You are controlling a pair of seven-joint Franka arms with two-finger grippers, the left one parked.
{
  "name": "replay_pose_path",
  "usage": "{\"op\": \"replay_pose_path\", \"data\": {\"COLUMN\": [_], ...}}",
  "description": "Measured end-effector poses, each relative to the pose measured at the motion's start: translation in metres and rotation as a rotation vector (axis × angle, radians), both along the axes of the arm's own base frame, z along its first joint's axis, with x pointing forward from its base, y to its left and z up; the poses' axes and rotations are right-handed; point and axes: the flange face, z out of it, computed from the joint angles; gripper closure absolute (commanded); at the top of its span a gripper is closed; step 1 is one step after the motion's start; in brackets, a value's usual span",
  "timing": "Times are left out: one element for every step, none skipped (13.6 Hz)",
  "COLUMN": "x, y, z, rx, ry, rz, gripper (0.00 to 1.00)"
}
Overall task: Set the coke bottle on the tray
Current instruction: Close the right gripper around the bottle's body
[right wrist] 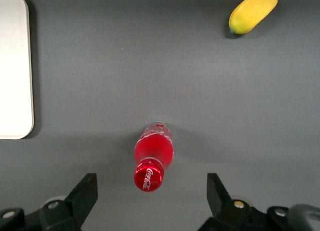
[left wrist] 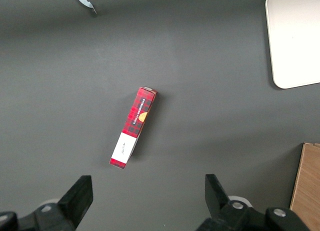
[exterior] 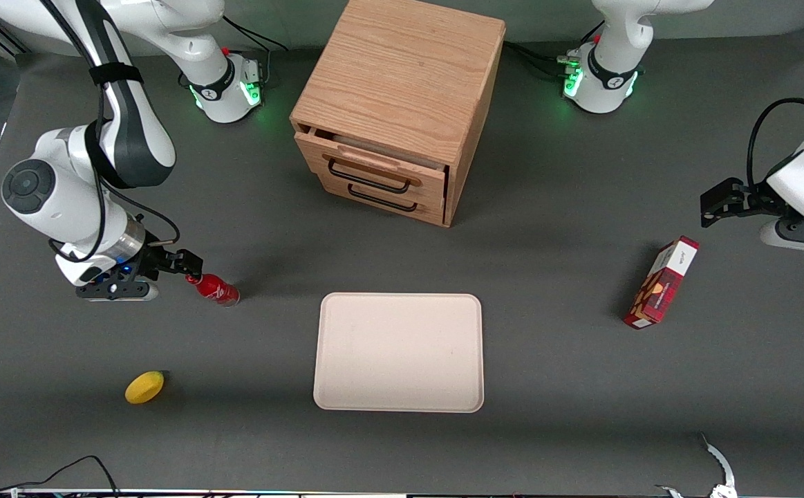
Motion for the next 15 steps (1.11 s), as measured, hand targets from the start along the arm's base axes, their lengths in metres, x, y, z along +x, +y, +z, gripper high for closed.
{"op": "replay_pose_path", "data": {"x": [-0.002,-0.004,-0.006,-0.008,-0.01,-0.011,-0.013,-0.014,-0.015,-0.017,-0.019,-0.02,-0.021,-0.022,-0.022], "y": [0.0,0.0,0.0,0.0,0.0,0.0,0.0,0.0,0.0,0.0,-0.001,-0.001,-0.001,-0.001,-0.001], "z": [-0.004,-0.008,-0.013,-0.018,-0.022,-0.025,-0.027,-0.029,-0.033,-0.037,-0.04,-0.043,-0.044,-0.045,-0.045], "rx": [0.0,0.0,0.0,0.0,0.001,0.001,0.001,0.001,0.002,0.002,0.002,0.003,0.003,0.003,0.003], "ry": [0.001,-0.002,-0.003,-0.005,-0.008,-0.01,-0.009,-0.012,-0.017,-0.021,-0.023,-0.026,-0.027,-0.026,-0.025], "rz": [0.001,0.001,0.001,0.002,0.002,0.002,0.002,0.002,0.003,0.003,0.003,0.003,0.003,0.003,0.003], "gripper": [0.03,0.03,0.03,0.03,0.03,0.05,0.05,0.05,0.06,0.08,0.09,0.11,0.15,0.23,0.3]}}
